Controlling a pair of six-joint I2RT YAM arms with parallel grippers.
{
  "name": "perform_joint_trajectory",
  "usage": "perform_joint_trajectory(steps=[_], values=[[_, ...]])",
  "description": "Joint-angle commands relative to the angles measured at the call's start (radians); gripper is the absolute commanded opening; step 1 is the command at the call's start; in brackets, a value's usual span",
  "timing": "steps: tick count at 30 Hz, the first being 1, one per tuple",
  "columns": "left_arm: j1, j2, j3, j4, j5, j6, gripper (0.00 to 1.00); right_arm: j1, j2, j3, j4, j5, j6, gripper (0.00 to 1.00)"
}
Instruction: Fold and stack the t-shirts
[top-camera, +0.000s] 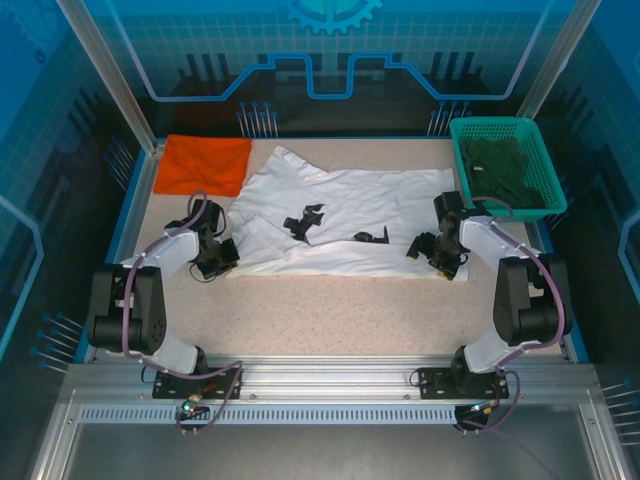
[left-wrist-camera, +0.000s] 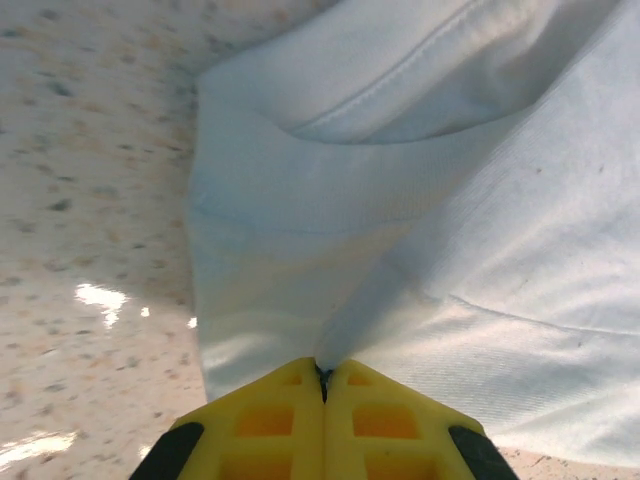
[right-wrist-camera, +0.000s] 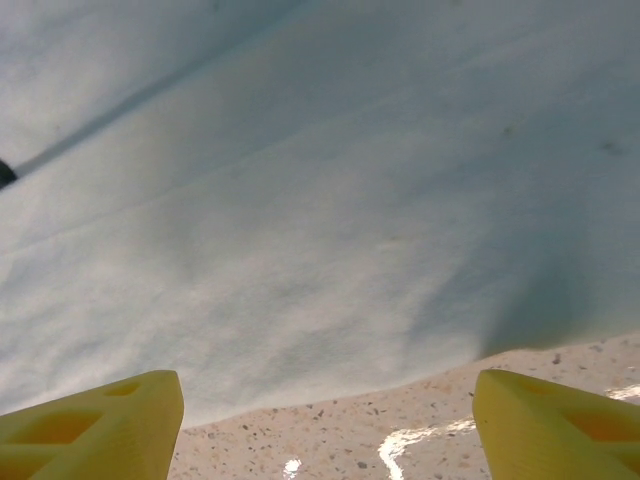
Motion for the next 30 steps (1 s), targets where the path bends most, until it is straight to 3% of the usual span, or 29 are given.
perform_joint_trajectory(steps=[1,14,16,18,19,20,22,24,27,30], values=[[0.04,-0.019,0.007,-0.072,-0.082,-0.005,0.0,-0.035,0.017,-0.013,-0.025,0.025,-0.019,0.79],[0.079,-0.011,0.04,-0.167,-0.208,-0.055,0.0,-0.105,0.039,-0.053,-0.022,0.015,-0.021,0.88],[0.082,-0.027,0.042,-0.178,-0.226,-0.067,0.14,-0.11,0.037,-0.045,-0.007,0.004,-0.03,0.91],[0.089,-0.044,0.052,-0.188,-0.23,-0.079,0.19,-0.112,0.044,-0.03,0.004,-0.012,-0.04,0.91],[0.091,-0.049,0.06,-0.194,-0.231,-0.086,0.27,-0.111,0.047,-0.017,-0.001,-0.015,-0.042,0.91],[0.094,-0.054,0.074,-0.204,-0.234,-0.091,0.43,-0.112,0.042,-0.008,-0.01,-0.013,-0.039,0.91],[0.092,-0.068,0.106,-0.222,-0.219,-0.094,0.55,-0.108,-0.003,-0.01,-0.009,-0.019,-0.028,0.92],[0.085,-0.089,0.14,-0.239,-0.189,-0.094,0.56,-0.089,-0.065,-0.023,-0.012,-0.024,-0.013,0.91],[0.033,-0.142,0.165,-0.221,-0.103,-0.093,0.47,-0.021,-0.15,-0.049,-0.012,-0.045,0.017,0.86],[-0.061,-0.146,0.165,-0.18,0.005,-0.113,0.38,0.069,-0.164,-0.06,-0.02,-0.08,0.057,0.76]])
